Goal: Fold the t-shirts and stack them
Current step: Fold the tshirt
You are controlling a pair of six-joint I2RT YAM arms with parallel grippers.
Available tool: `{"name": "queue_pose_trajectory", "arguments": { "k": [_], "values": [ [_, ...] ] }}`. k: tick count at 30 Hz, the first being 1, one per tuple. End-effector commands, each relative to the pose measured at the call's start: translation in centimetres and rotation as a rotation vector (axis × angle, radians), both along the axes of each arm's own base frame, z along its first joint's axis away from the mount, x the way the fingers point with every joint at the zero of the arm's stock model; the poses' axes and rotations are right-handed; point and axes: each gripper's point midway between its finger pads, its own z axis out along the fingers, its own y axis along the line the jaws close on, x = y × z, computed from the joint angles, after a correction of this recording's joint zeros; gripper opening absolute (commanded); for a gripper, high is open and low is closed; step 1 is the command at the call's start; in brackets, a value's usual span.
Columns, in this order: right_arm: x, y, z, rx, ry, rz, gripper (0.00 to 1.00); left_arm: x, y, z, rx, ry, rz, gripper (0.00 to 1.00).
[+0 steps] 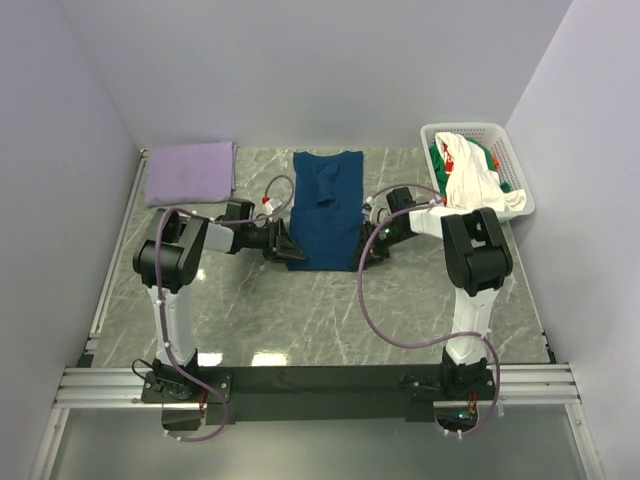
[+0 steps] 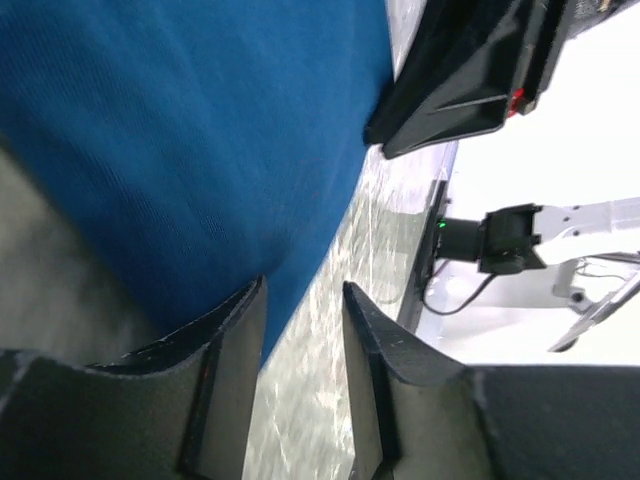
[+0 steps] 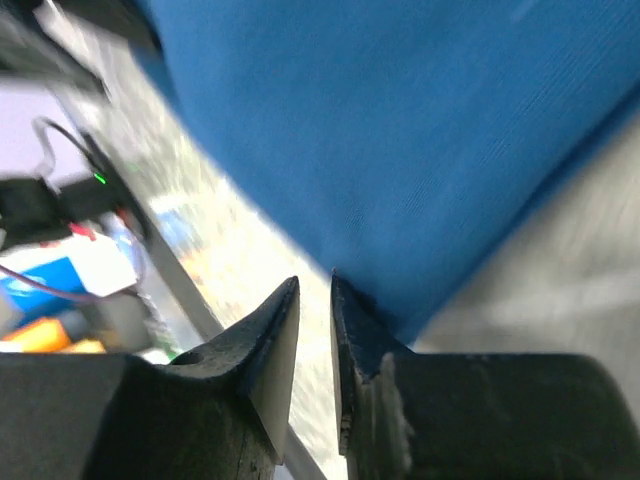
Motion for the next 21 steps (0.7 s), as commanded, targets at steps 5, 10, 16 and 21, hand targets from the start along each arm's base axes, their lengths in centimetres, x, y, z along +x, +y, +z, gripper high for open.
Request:
{"name": "queue_pose_trajectory", "arguments": {
  "k": [5, 10, 16, 21],
  "values": [
    [0.2, -3.9, 7.9, -0.236, -0.624, 0.299, 0.36, -2.1, 3.6, 5.9, 0.16, -0.628, -0.253, 0.45],
    [0.2, -5.5, 7.6, -0.486, -1.131, 0.583, 0.45, -2.6, 6.0, 6.0, 0.321, -1.021, -0.398, 0.46],
    [-0.7, -2.9, 6.1, -0.526, -1.581, 0.841, 0.52, -3.6, 5.1, 4.7, 0.362, -1.276, -0.563, 0.51],
    [-1.3, -1.4, 4.1, -0.503, -1.657, 0.971, 0.52, -3.3, 3.7, 3.7, 0.48, -1.564, -0.681, 0.5]
  ]
}}
